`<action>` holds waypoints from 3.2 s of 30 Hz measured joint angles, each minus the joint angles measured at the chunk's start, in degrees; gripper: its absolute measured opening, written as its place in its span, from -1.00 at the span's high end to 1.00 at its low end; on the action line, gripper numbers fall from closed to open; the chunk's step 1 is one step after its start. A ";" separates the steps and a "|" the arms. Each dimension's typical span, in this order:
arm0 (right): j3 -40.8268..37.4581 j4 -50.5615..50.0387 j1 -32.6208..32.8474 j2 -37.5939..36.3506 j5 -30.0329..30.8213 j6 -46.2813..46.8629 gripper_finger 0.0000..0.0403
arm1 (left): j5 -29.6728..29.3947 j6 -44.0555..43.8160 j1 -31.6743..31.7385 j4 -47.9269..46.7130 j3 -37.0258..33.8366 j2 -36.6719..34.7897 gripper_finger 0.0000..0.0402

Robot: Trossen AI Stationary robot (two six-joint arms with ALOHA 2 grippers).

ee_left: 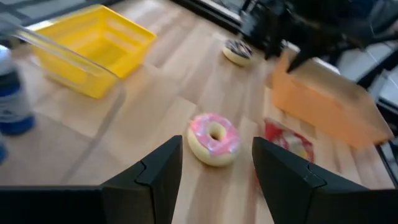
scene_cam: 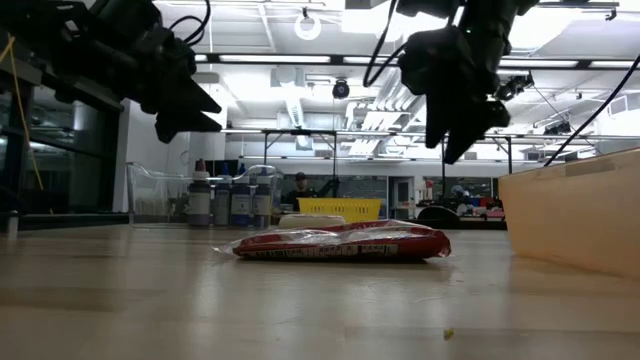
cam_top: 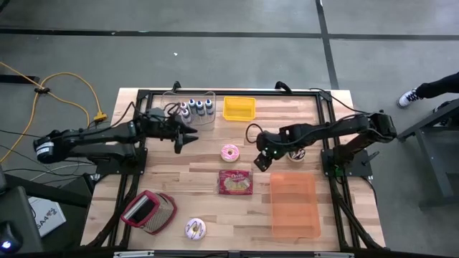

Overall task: Pick & Place Food Item
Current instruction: Put the red popcorn bag into the orange bin

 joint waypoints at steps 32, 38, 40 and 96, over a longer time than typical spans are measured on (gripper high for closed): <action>-0.11 11.76 -0.49 8.50 -12.79 -3.71 -0.09 | -4.91 1.42 -19.38 3.26 7.41 23.70 0.06; -0.04 10.88 -1.72 8.48 -14.19 -3.26 -0.09 | -5.88 2.86 -19.38 3.13 8.57 27.68 0.06; -0.04 10.93 -2.07 8.48 -15.31 -3.21 -0.09 | -6.06 3.75 -19.74 3.41 9.69 29.77 0.06; -4.91 21.41 -2.25 15.02 -20.82 1.59 -0.09 | -16.27 5.26 -34.24 11.40 16.99 51.19 0.06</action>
